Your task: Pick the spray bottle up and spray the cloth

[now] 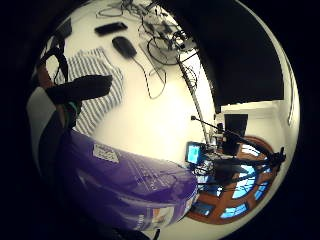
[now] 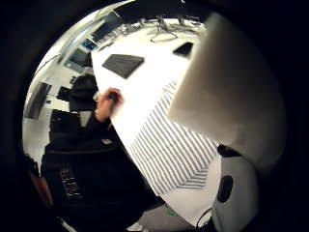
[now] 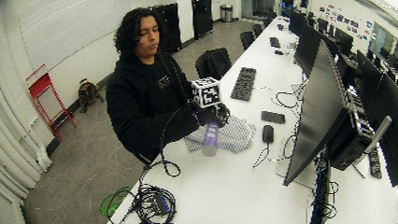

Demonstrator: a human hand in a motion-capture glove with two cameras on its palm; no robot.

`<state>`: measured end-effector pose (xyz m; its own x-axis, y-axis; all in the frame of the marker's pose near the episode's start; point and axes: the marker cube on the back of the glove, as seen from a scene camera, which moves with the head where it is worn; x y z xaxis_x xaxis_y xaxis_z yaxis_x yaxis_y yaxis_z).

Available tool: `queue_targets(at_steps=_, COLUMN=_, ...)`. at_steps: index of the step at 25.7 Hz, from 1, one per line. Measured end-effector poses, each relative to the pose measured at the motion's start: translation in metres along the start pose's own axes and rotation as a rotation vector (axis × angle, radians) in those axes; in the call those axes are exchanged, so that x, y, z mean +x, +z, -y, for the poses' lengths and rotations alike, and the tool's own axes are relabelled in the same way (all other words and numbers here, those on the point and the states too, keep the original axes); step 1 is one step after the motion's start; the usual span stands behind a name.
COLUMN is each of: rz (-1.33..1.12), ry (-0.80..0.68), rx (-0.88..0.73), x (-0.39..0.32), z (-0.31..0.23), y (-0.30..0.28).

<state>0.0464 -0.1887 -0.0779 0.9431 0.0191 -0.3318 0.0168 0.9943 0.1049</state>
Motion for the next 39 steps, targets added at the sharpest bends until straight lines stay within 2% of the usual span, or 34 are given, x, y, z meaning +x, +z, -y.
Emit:
queue_targets(at_steps=10, rz=0.627, ry=-0.056, rx=0.303, x=-0.044, z=0.085, y=-0.032)
queue_targets(at_steps=20, rz=1.170, ry=-0.147, rx=0.328, x=-0.117, z=0.117, y=0.000)
queue_targets(at_steps=28, rz=1.329, ry=-0.208, rx=0.341, x=-0.163, z=0.113, y=0.046)
queue_targets(at_steps=39, rz=1.416, ry=-0.187, rx=0.451, x=-0.148, z=0.112, y=0.063)
